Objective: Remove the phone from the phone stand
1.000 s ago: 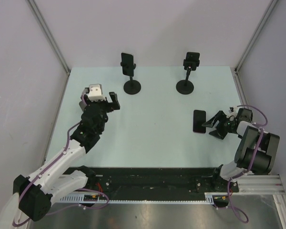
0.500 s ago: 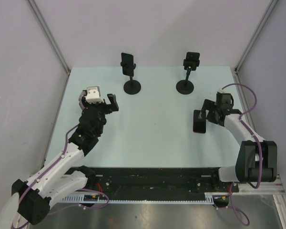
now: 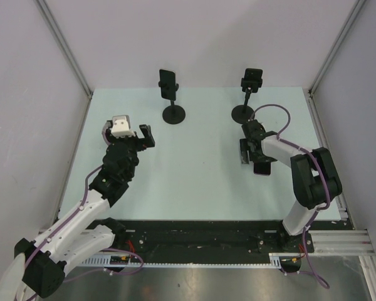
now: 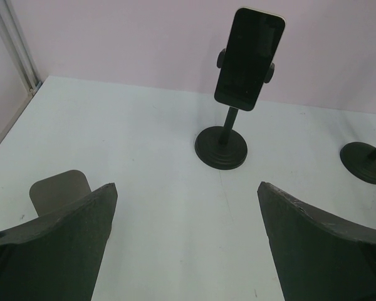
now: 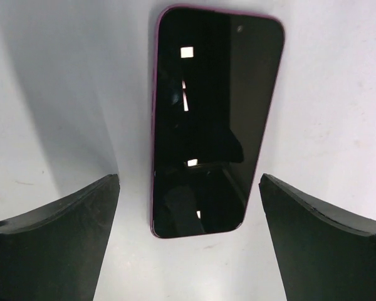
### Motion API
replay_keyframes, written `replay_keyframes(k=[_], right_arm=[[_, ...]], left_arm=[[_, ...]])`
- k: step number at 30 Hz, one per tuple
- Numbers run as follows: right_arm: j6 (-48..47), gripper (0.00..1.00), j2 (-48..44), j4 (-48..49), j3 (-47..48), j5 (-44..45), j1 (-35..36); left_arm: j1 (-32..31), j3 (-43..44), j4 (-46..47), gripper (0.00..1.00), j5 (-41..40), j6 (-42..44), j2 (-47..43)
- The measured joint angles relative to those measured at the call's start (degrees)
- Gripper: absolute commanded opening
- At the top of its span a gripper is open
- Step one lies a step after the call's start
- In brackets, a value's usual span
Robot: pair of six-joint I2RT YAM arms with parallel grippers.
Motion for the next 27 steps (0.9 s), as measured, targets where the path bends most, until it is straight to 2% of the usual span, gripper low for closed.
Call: replay_keyframes(k=[14,23,27], right_arm=[[-0.2,1.0,2.6,-3.7,2.7,9.4,1.5],[-0.3,1.0,2.3,-4.9,2.7,9.5,1.4],[-0.9,1.0,0.1,-6.3,2.7,5.4,1.2]], left_arm=[[-0.1,0.0,0.0,1.0,-0.1,-0.3,-0.1],[-0.1,0.0,0.0,1.0,-0.7,-0.3,-0.1],[-0.1,0.0,0.0,1.0,-1.2,-0.4,0.1]])
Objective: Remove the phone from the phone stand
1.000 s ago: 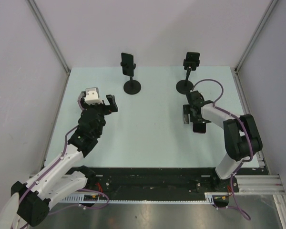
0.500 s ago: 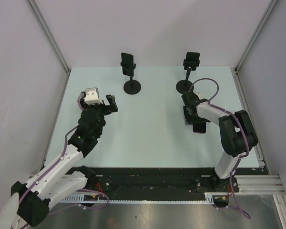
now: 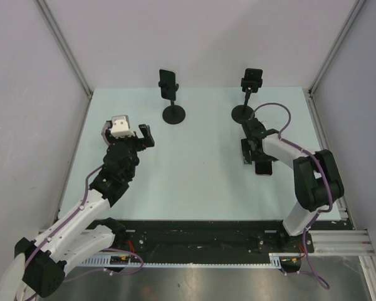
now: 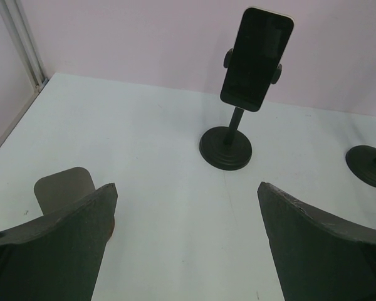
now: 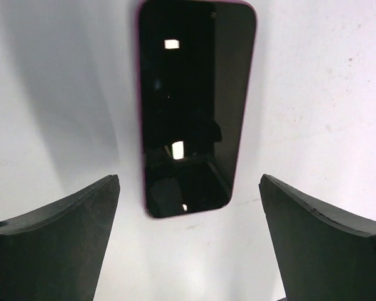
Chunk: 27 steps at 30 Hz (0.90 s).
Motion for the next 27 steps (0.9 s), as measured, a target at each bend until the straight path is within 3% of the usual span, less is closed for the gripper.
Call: replay_keyframes(k=[8,14,20,27], right_arm=[[-0.7,1.0,-12.6,5.5,1.2,-13.4,0.2],[-0.7,1.0,-15.3,10.5,1.8,-22.4,0.3],[-1.7,1.0,-15.3,11.3,1.8,-28.3,0.3],[-2.0,1.0,-15.8,12.0,1.8,-31.5,0.3]], left_arm=[[1.3,0.1,-2.3,1.0,-2.9,-4.1,5.6],[11.3,2.1,-11.5,1.0,-0.5,-12.0,12.3],[20.6,13.0,-21.5,1.0,2.8,-16.8,23.1],[27.1,23.1,-28.2,1.0,6.1,-17.2,35.3]])
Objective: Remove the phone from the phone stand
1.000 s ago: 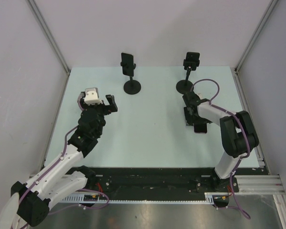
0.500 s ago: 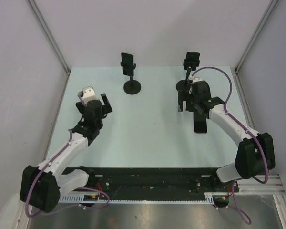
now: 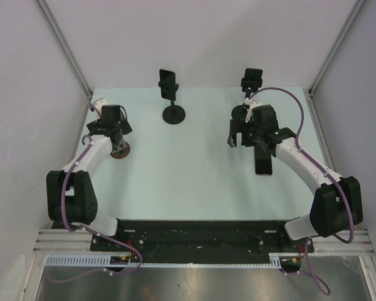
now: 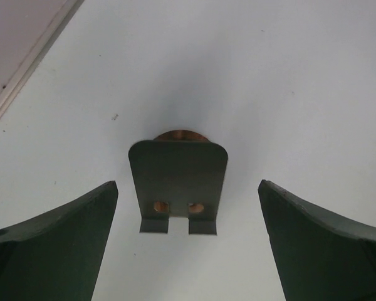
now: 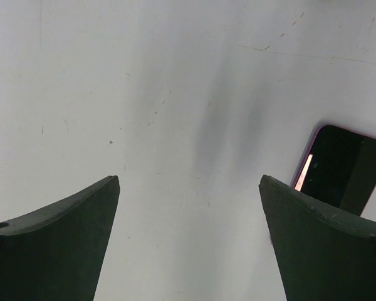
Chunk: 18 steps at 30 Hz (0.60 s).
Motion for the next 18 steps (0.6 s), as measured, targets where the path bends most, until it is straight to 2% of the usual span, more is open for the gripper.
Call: replay_keyframes(k=[6,13,17,18], right_arm=[[-0.4,1.0,-1.4,0.1,0.0,-0.2,-0.1],[-1.1,1.0,-1.5,0.0,0.0,-0.3,-0.1],[-1.6,1.0,-1.5,0.1,0.0,-0.6,-0.1],[-1.6,1.0,-1.5,0.1,0.0,-0.7,-0.1]], left_arm=[[1.7,4.4,-2.9,1.0,0.1,0.5,7.2],[2.5,4.4,-4.2,0.98,0.3,0.5,10.2],[3.7,4.4,-4.3,0.84,1.3,0.6,11.4],[4.1,4.5,-4.3,0.74,1.7,0.9,11.7]])
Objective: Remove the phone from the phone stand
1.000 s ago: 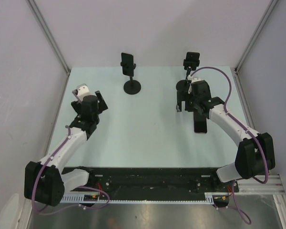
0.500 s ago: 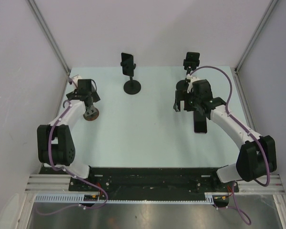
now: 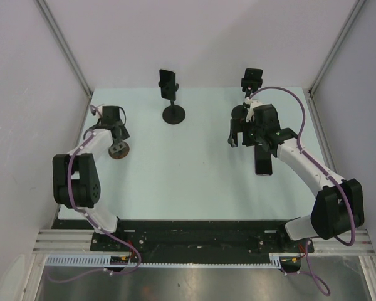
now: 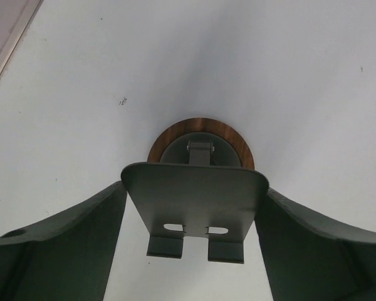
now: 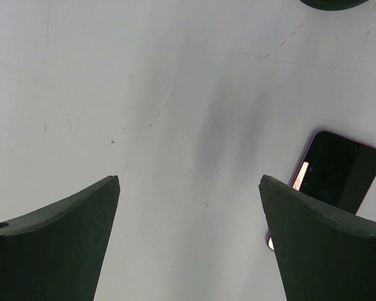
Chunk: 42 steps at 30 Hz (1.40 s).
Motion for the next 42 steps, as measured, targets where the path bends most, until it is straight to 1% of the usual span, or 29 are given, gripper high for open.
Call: replay_keyframes(k=[2,3,6,10,14,19,22,25,26,28,29,31,38,42], right_arm=[[-0.2,1.0,0.0,0.1,0.0,-0.2,0.0],[-0.3,1.0,0.0,0.2,0.0,-0.3,0.0],[-0.5,1.0,0.0,0.2,0.0,-0.4,0.0],[-0.9,1.0,0.0,0.2,0.0,-0.4,0.0],[-1.6,1.0,0.0,0.1,0.0,-0.3,0.0],[-2.4,1.0,0.0,0.1,0.0,-0.3,0.3],[-3.2,1.0,0.0,0.1,0.0,-0.2,1.2],[-3.5,1.0,0.1,0.1,0.0,0.1,2.1],[-3.7,1.0,0.2,0.1,0.0,0.3,2.4],[-3.8,1.0,0.3,0.1,0.0,0.4,2.9],[-3.8,1.0,0.4,0.1,0.0,0.4,3.2],[-3.9,1.0,0.7,0.1,0.0,0.5,3.5],[-4.7,1.0,1.5,0.2,0.0,0.5,3.9],[-5.0,1.0,1.5,0.5,0.0,0.6,3.9]], left_arm=[[0.3,0.5,0.1,0.64,0.6,0.6,0.5],[0.3,0.9,0.1,0.52,0.8,1.4,0.8],[0.6,1.7,0.2,0.37,1.6,3.1,1.4],[1.5,3.3,0.7,0.31,3.5,7.2,2.7],[3.3,7.5,1.5,0.31,6.8,13.8,5.6],[5.9,15.7,3.9,0.31,11.6,23.6,12.2],[7.3,19.0,4.3,0.36,15.4,27.7,15.4],[8.1,19.9,4.8,0.57,18.2,30.2,16.7],[8.3,20.0,5.0,0.71,19.0,30.9,16.7],[8.3,20.0,5.3,0.83,19.5,31.8,16.8],[8.3,20.0,5.4,0.91,19.7,32.2,16.8],[8.3,20.0,5.5,0.99,20.4,32.8,16.8],[8.3,19.7,5.3,1.0,22.1,32.6,15.6],[8.2,19.7,5.2,1.0,23.8,31.9,12.0]])
